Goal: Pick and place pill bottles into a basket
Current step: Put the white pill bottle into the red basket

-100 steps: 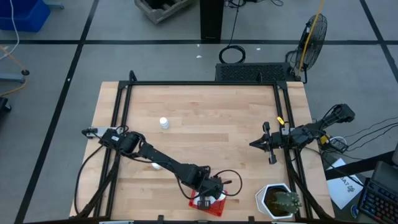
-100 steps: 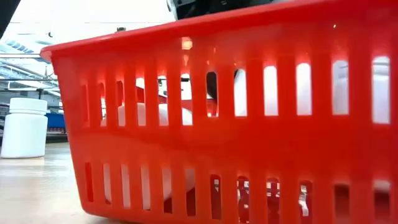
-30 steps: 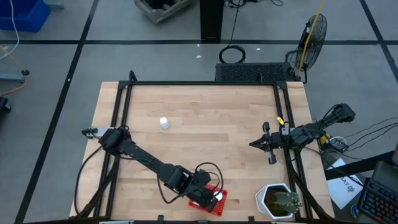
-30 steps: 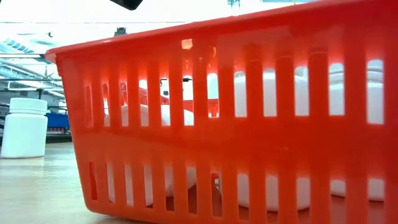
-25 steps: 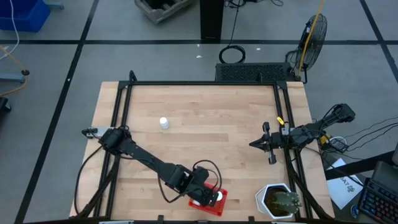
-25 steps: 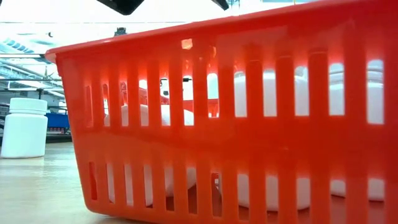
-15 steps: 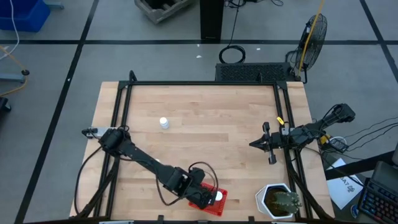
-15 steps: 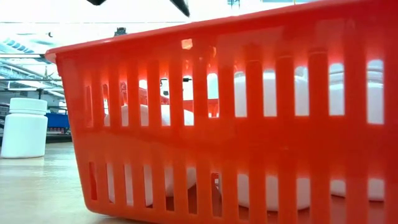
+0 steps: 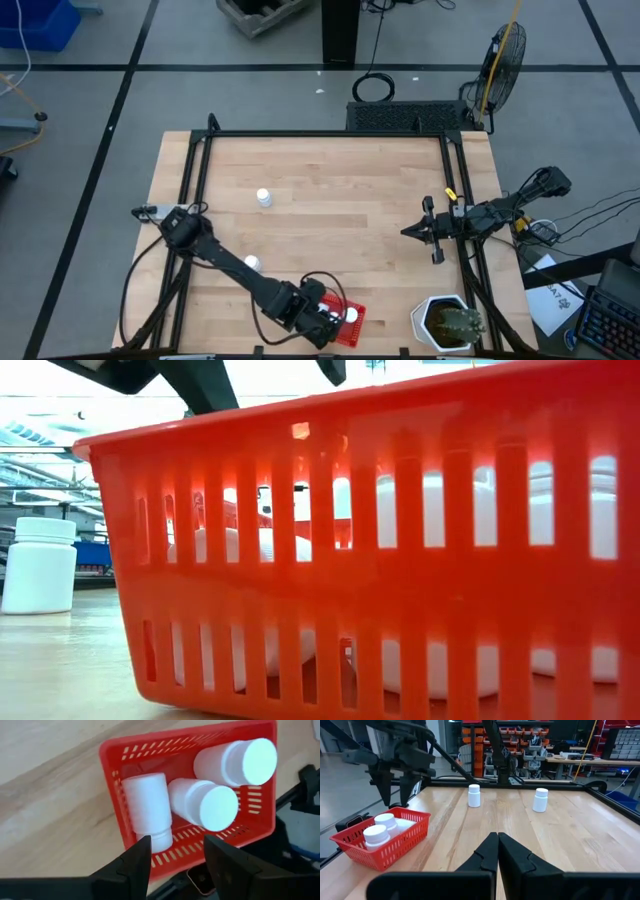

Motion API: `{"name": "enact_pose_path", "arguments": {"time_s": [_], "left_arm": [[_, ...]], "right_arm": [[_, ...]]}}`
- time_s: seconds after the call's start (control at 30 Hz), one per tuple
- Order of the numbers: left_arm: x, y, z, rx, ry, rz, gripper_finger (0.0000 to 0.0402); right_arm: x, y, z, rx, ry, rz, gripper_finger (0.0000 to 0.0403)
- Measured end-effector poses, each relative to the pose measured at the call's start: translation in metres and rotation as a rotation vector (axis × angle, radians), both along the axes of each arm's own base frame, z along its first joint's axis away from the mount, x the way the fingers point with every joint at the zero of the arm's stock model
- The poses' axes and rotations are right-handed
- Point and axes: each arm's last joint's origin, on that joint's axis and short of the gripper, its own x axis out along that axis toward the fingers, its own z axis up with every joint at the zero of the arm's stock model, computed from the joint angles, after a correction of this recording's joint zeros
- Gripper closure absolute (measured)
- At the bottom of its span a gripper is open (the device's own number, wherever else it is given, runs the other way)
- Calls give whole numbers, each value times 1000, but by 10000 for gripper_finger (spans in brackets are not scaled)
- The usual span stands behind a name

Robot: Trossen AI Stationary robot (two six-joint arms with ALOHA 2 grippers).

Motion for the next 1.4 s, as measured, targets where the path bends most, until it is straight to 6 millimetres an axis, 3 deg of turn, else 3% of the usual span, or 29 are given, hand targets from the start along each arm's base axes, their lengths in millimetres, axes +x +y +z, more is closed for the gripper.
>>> {"name": "enact_pose_path", "arguments": {"time_s": [0.33, 0.77, 1.1, 1.4], "left_arm": [[5, 2, -6, 35, -8, -73, 215], [14, 19, -15, 63, 36, -104, 215], [20, 16, -41, 22, 107, -146, 215], [27, 16, -42, -2, 57, -148, 215]], "right_arm": [[0, 0, 0, 0, 0, 0, 398], [0, 0, -1, -3, 5, 0, 399], [0, 0, -1, -3, 6, 0, 399], [0, 0, -1, -6, 12, 0, 398]]}}
